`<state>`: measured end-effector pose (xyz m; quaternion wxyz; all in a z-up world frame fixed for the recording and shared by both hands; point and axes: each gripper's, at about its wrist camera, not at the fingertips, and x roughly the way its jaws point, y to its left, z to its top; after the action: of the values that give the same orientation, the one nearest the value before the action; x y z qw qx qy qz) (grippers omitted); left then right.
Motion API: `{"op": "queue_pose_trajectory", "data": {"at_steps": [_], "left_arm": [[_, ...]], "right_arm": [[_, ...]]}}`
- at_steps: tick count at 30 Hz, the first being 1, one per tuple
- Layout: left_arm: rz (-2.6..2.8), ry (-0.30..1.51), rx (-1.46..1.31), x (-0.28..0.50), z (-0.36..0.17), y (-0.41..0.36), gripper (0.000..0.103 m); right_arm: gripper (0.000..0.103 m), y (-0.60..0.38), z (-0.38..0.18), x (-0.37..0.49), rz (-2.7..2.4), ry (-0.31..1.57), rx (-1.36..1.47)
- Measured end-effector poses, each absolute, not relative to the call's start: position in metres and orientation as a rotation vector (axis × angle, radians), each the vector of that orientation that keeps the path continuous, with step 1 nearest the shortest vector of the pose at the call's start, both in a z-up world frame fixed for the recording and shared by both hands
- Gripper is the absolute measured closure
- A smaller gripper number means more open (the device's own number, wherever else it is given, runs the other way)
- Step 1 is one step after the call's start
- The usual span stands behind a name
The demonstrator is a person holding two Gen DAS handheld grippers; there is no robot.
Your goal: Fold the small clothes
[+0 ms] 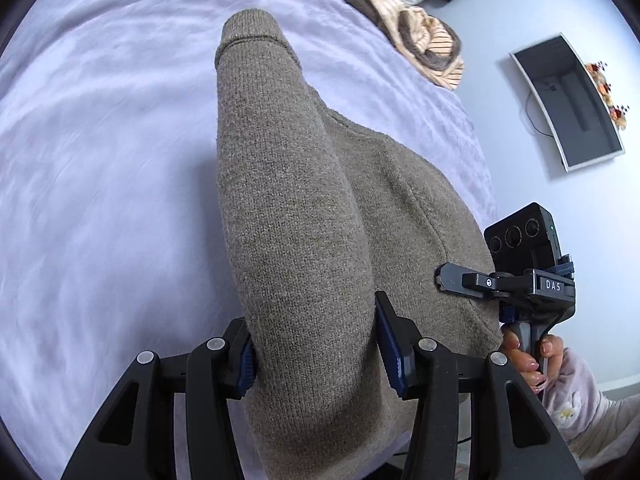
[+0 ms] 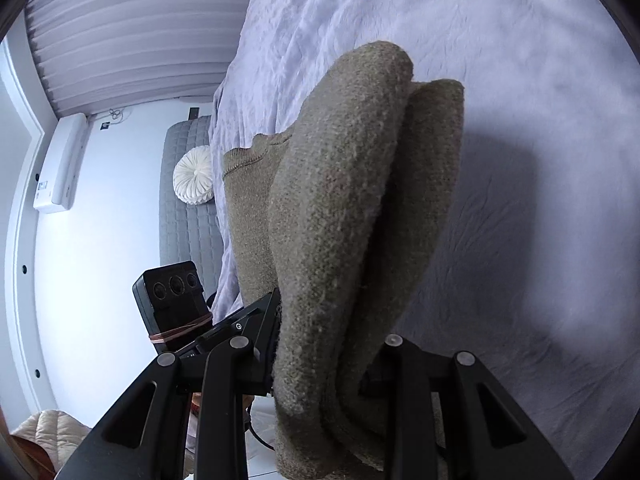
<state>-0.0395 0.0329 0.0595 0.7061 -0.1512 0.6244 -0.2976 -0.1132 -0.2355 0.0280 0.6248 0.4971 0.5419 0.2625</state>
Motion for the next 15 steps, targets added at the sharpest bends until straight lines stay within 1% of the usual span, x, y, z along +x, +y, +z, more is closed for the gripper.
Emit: {"op": "queue_pose_trajectory", "data": {"at_steps": [5, 8, 9, 11, 12, 13, 15], "left_arm": [[-0.568, 1.435, -0.345, -0.078, 0.035, 0.076, 0.051], [-0.447, 1.481, -0.287, -0.095, 0.011, 0.098, 0.051], [-0.425, 1.482, -0.285, -0.098, 0.008, 0.104, 0.051], [-0.414, 1.453, -0.337, -0.101, 0.011, 0.119, 0.051], [-0.399, 1.435, -0.335, -0.102, 0.015, 0.125, 0.051], [-0.383, 1.411, -0.321, -0.102, 0.020, 0.129, 0.051], [-0.381, 1.369, -0.311, -0.101, 0.029, 0.135, 0.051]], "right_arm": [[0.071, -0.187, 0.000, -0.140, 0.613, 1.318, 1.158], [0.070, -0.160, -0.020, -0.140, 0.534, 1.412, 1.077], [0.068, -0.158, -0.023, -0.139, 0.494, 1.434, 1.029], [0.060, -0.161, -0.017, -0.136, 0.442, 1.424, 0.952], [0.054, -0.168, -0.011, -0.135, 0.418, 1.402, 0.927], [0.051, -0.174, -0.006, -0.134, 0.397, 1.371, 0.915], [0.049, -0.189, -0.002, -0.128, 0.373, 1.323, 0.966]]}}
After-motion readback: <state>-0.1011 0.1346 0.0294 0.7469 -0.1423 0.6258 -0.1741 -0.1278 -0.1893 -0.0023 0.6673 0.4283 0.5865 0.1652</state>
